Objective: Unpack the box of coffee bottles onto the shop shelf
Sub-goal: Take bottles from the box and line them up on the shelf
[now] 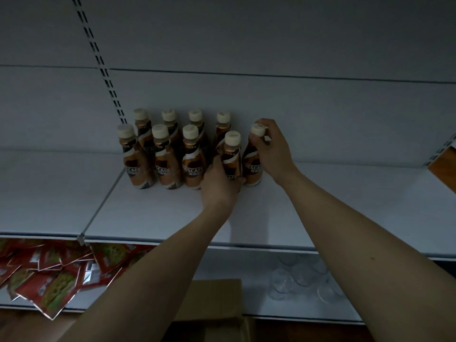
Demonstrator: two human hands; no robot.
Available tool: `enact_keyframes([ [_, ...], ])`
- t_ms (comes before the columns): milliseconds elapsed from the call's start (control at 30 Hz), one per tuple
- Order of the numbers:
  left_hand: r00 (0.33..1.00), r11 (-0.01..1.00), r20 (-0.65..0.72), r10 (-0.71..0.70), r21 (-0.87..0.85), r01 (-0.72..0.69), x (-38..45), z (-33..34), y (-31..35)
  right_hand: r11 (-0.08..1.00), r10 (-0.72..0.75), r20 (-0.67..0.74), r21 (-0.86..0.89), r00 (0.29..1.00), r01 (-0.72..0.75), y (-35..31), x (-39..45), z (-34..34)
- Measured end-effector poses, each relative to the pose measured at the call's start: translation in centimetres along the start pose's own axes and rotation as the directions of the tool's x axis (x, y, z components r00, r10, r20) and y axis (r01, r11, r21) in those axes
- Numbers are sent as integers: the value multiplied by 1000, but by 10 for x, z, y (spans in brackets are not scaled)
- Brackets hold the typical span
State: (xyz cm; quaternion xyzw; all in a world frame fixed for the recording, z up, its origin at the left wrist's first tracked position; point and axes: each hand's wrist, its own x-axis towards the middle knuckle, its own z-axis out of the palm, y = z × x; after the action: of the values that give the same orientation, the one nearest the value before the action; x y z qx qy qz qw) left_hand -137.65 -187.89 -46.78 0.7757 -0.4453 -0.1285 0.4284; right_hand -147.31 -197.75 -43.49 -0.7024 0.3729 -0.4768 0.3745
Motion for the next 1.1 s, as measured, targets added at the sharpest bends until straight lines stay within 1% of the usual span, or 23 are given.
enact_keyframes([
  [200,999,1000,-39,-24,18,24,10,8,0,999,-27,14,-17,1000,27,10,18,6],
  [467,998,999,-52,-32,20,33,22,15,-1,999,-53,36,1,998,53,18,28,10],
  [733,996,997,-53,-76,18,77,28,22,-2,999,-37,61,4,997,37,18,33,18],
  [867,997,998,-45,-65,21,66,25,23,-5,1000,6,90,-9,996,-5,18,35,16],
  [933,997,996,-15,-79,34,80,25,22,-2,999,28,115,-33,993,-25,14,34,15],
  [1000,990,990,36,-137,40,136,25,20,0,996,62,142,-78,988,-52,7,33,14],
  [1100,968,974,113,-225,3,226,17,12,4,970,196,205,-187,959,-158,-5,33,7],
])
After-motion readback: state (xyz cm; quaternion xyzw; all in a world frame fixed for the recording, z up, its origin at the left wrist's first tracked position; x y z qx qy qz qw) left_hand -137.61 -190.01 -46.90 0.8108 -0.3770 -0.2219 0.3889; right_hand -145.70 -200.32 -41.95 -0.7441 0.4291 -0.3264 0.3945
